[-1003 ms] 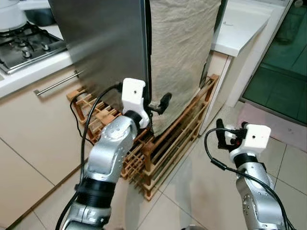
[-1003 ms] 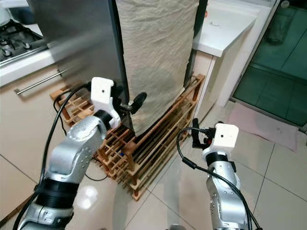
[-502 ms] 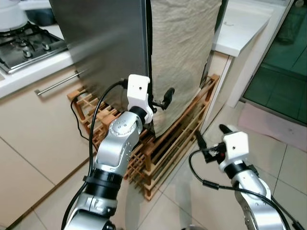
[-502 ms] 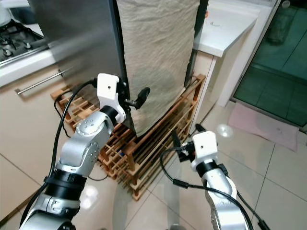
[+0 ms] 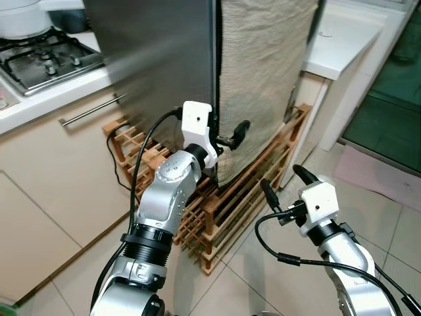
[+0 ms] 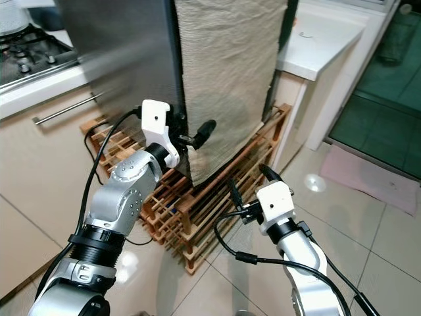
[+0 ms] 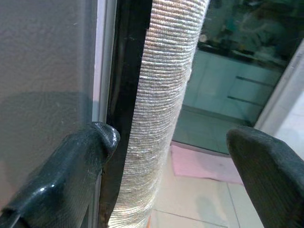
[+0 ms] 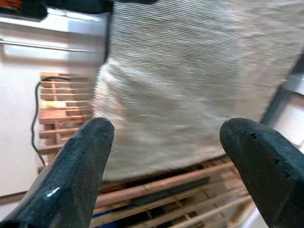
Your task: Restocking fridge
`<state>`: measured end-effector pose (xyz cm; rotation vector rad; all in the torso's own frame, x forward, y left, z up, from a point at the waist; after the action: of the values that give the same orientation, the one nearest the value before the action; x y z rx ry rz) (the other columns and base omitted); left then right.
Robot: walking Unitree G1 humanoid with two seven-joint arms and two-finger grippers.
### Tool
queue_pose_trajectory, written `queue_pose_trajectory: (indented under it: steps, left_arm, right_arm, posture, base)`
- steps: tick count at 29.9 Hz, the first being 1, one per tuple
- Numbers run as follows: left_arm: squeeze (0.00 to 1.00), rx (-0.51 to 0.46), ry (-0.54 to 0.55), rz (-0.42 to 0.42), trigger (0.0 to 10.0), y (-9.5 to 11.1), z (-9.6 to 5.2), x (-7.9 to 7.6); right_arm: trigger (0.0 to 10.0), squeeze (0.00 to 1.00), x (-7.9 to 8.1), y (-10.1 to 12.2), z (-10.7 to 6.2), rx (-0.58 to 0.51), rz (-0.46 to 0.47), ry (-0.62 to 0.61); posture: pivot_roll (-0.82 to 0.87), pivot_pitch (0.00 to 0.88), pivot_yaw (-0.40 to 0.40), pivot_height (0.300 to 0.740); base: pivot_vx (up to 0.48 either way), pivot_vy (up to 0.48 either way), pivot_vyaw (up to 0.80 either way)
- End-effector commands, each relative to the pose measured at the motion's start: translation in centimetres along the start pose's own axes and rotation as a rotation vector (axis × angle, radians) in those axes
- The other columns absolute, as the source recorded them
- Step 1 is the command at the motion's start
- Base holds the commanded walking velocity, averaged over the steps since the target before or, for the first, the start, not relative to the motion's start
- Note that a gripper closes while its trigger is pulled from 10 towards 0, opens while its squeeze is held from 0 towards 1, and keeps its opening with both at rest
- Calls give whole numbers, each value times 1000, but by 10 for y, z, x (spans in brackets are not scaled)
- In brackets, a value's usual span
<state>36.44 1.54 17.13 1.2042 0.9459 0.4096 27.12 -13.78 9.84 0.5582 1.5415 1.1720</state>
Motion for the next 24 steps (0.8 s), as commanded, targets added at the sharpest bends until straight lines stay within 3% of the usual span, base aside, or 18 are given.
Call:
queue_pose_trajectory:
  steps: [1, 4, 6, 11, 17, 22, 24]
  left_arm:
    - [0, 47, -147, 19, 10000, -10, 10, -33]
    - [0, 47, -208, 27, 10000, -10, 12, -44]
    - [0, 41, -297, 47, 10000, -9, 14, -60]
    - [0, 38, -346, 31, 10000, -5, 19, -67]
    - [0, 21, -418, 9, 10000, 0, 32, -89]
    - [0, 44, -505, -9, 10000, -4, 31, -104]
    - [0, 54, -592, -41, 10000, -5, 24, -116]
  right_arm:
    - [10000, 0, 1, 3, -1, -13, 1, -11]
    - [10000, 0, 2, 4, 1, -16, 17, -18]
    - [10000, 0, 5, 5, 2, -19, 33, -12]
    - [10000, 0, 6, 2, 0, -3, 43, -9]
    - [10000, 0, -7, -5, -1, 35, 71, -91]
    - [10000, 0, 1, -5, -3, 35, 70, -56]
    - [10000, 0, 5, -5, -3, 36, 79, -40]
  posture:
    - [-155, 0, 41, 740]
    - [-157, 0, 41, 740]
    - [-159, 0, 42, 740]
    - [-161, 0, 41, 740]
    - [-172, 0, 48, 740]
    - [-180, 0, 53, 740]
    - [-178, 0, 52, 740]
  base:
    - [0, 0, 0]
    - [0, 0, 0]
    - [0, 0, 0]
    - [0, 0, 0]
    - [0, 0, 0]
    - [0, 0, 0]
    - [0, 0, 0]
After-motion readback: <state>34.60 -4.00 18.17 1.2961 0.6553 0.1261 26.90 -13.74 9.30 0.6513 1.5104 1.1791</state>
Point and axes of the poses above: a point about 5 cm out from each wrist's last joint towards the gripper, its own z axis pointing out of the wrist towards the gripper, its own y axis along the axis of the wrist's last joint, x = y × z, the point moved 4 cm from there along z, pointing out of the wrist towards the gripper, and after that the axes turned 14 degrees about -z, right-handed, at the moved point
